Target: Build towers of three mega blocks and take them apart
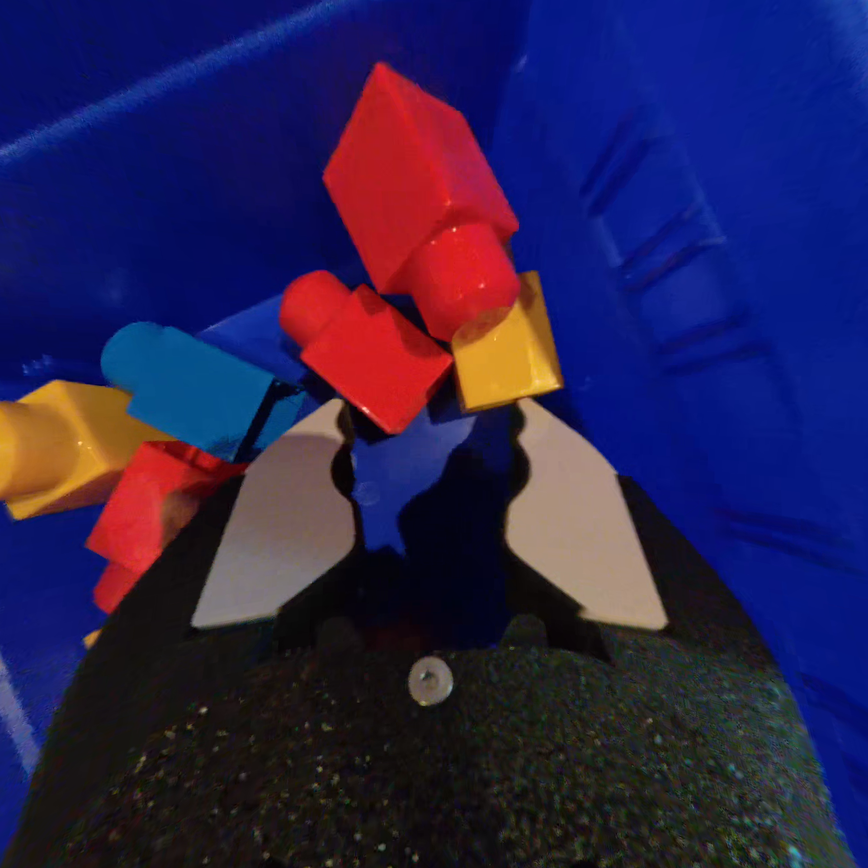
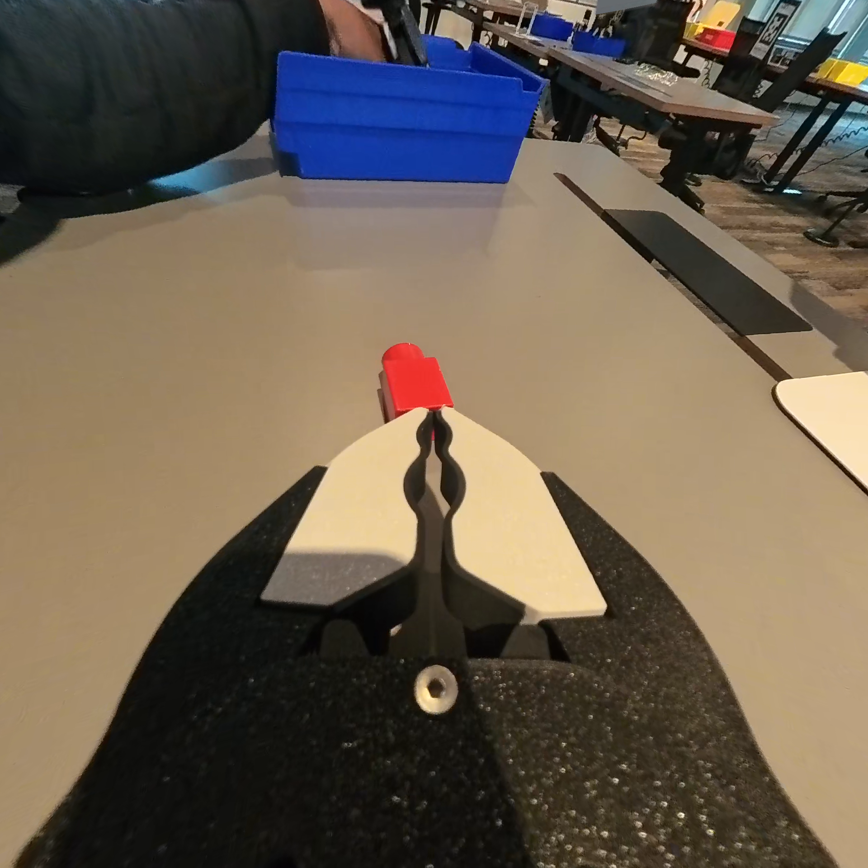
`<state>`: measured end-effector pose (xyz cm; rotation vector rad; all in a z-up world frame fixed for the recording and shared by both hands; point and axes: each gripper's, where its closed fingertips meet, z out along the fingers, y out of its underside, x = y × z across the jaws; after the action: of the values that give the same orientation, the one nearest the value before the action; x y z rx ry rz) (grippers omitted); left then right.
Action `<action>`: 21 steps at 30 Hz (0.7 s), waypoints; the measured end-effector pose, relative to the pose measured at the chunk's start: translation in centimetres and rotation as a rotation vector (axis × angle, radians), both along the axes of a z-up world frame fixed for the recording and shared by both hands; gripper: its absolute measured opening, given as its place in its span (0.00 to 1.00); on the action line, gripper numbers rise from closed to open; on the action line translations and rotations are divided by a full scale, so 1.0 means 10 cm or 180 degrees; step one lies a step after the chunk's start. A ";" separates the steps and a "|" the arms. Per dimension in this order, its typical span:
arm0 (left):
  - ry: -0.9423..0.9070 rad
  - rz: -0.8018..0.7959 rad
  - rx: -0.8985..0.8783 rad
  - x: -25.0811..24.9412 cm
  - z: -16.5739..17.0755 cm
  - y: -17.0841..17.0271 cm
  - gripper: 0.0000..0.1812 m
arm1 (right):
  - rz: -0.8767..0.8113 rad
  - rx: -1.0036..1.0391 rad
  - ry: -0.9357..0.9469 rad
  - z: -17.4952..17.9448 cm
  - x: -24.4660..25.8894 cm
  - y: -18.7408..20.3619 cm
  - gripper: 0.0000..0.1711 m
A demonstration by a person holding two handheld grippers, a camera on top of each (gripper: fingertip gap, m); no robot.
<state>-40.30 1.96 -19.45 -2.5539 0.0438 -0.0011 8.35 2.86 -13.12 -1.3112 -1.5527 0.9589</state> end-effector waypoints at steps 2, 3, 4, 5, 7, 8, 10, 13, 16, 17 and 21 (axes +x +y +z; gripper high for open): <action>0.0082 -0.0046 0.0003 -0.02 0.03 -0.03 0.31 | 0.0000 0.0004 -0.0006 0.00 0.00 0.00 0.00; 0.0042 -0.0066 0.0026 0.00 0.05 -0.03 0.35 | -0.0001 0.0003 -0.0011 0.00 0.00 0.00 0.00; -0.0004 -0.0062 0.0056 0.02 0.07 -0.02 0.40 | -0.0002 -0.0001 -0.0017 -0.01 0.00 0.00 0.00; -0.0018 -0.0048 0.0085 0.03 0.09 0.01 0.43 | -0.0004 -0.0004 -0.0022 -0.01 -0.01 0.00 0.00; 0.0027 -0.0018 0.0110 0.04 0.12 0.07 0.46 | -0.0008 -0.0010 -0.0026 -0.01 -0.01 0.00 0.00; 0.0061 0.0001 0.0111 0.05 0.12 0.10 0.47 | -0.0009 -0.0010 -0.0027 -0.01 -0.01 0.01 0.00; 0.0160 0.0061 0.0087 0.03 0.10 0.16 0.49 | -0.0011 -0.0002 -0.0027 -0.01 -0.01 0.01 0.00; 0.0441 0.0176 0.0178 -0.08 0.06 0.26 0.39 | -0.0011 0.0026 -0.0038 -0.02 -0.01 0.00 0.00; 0.0488 0.0148 0.0332 -0.10 0.07 0.31 0.35 | -0.0006 0.0054 -0.0052 -0.02 -0.01 -0.01 0.00; 0.0534 0.0133 0.0338 -0.12 0.07 0.29 0.33 | -0.0004 0.0057 -0.0057 -0.03 -0.01 -0.01 0.00; 0.0583 0.0158 0.0325 -0.19 0.10 0.24 0.25 | -0.0003 0.0049 -0.0059 -0.03 -0.01 -0.01 0.00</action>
<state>-42.22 4.33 -18.48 -2.4454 0.0499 0.2480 8.26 2.79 -13.40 -1.3132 -1.5703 0.9347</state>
